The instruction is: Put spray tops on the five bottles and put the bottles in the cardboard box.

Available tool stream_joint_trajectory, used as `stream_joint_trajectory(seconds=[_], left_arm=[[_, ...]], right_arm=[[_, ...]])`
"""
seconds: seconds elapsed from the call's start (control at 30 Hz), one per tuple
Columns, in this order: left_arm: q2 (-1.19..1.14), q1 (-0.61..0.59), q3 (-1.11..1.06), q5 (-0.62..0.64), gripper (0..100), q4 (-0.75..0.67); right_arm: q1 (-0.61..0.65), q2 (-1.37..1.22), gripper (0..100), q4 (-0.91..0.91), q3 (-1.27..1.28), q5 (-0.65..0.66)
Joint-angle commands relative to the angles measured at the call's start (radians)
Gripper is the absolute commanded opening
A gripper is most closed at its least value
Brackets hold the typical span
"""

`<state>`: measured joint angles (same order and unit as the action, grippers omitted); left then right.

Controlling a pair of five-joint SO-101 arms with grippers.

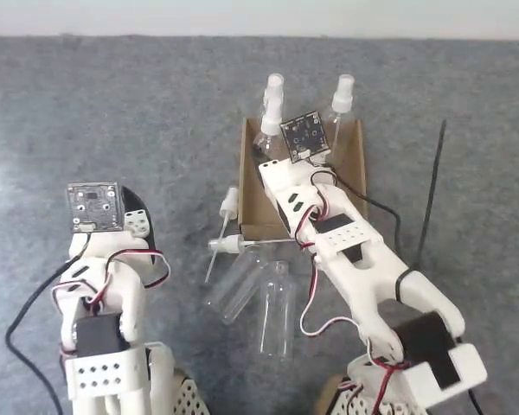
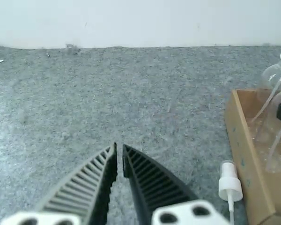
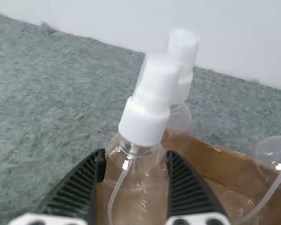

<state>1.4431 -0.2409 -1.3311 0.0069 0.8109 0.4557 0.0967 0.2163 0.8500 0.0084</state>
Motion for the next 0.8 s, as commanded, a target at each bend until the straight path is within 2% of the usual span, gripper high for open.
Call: stream_joint_trajectory(seconds=[0.0,0.23,0.37,0.47,0.77], left_arm=[[0.008,-0.003,0.007,0.014,1,-0.035],[0.008,-0.003,0.007,0.014,1,-0.035],[0.008,-0.003,0.007,0.014,1,-0.035],[0.008,-0.003,0.007,0.014,1,-0.035],[0.008,-0.003,0.007,0.014,1,-0.035]], right_arm=[[-0.015,0.002,0.7,0.024,-0.012,0.014],[-0.008,0.01,1.0,0.027,0.023,0.018],[-0.007,0.01,1.0,0.053,0.049,0.097],[-0.005,0.01,1.0,0.113,0.08,0.103],[-0.005,0.01,1.0,0.11,0.091,0.104]])
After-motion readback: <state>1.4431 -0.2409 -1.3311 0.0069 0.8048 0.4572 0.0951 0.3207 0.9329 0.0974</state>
